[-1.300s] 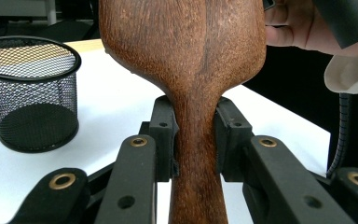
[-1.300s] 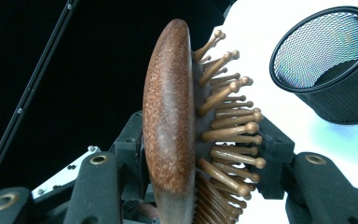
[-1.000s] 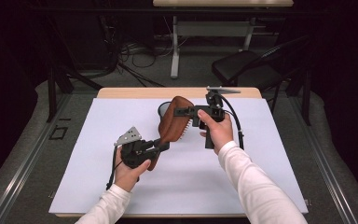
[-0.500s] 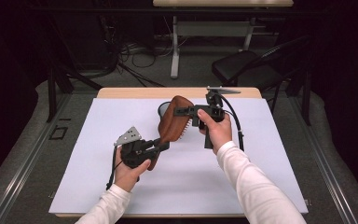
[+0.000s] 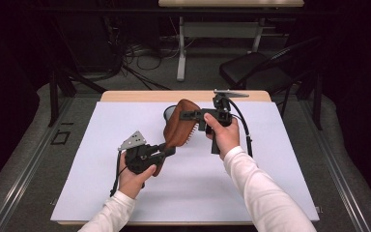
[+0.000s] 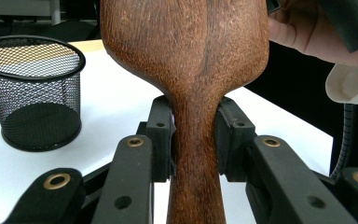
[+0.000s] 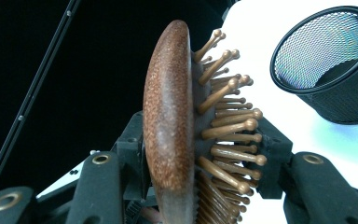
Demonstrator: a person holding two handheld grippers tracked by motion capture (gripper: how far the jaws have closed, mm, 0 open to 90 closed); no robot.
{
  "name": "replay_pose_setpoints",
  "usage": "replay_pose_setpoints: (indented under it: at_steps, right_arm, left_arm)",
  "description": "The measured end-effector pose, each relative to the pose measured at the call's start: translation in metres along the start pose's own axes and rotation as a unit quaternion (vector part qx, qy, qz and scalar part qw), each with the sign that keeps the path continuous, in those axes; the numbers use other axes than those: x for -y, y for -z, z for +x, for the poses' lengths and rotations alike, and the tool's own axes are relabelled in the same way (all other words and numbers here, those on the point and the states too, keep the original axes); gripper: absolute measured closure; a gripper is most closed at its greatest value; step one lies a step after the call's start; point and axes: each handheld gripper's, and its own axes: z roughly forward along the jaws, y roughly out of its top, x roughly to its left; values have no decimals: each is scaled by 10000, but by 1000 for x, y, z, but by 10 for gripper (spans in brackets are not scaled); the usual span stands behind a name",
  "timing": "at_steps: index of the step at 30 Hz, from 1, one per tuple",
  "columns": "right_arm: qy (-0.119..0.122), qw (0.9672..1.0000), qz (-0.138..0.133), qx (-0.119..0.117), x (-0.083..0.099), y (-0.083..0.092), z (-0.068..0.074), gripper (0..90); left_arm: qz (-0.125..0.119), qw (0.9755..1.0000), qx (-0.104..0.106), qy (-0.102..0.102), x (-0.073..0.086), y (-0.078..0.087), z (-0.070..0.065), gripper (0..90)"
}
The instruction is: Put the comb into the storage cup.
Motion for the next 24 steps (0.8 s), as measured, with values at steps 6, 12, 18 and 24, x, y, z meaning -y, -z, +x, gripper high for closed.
replay_pose_setpoints:
  at_steps: [6, 12, 18, 24]
  right_arm:
    - [-12, 10000, 22, 20, 0, -1, 0, 483]
    - [-6, 10000, 15, 12, 0, -1, 0, 485]
    - [-31, 10000, -22, 1, 0, -1, 0, 487]
    - [-32, 10000, -38, 4, 0, 0, -1, 488]
  left_arm:
    - [-13, 10000, 8, 27, 0, 0, 1, 682]
    - [-38, 10000, -3, 20, 0, 0, 1, 678]
    - [-54, 10000, -25, 26, 0, 1, 1, 661]
    - [-60, 10000, -38, 67, 0, 2, 2, 635]
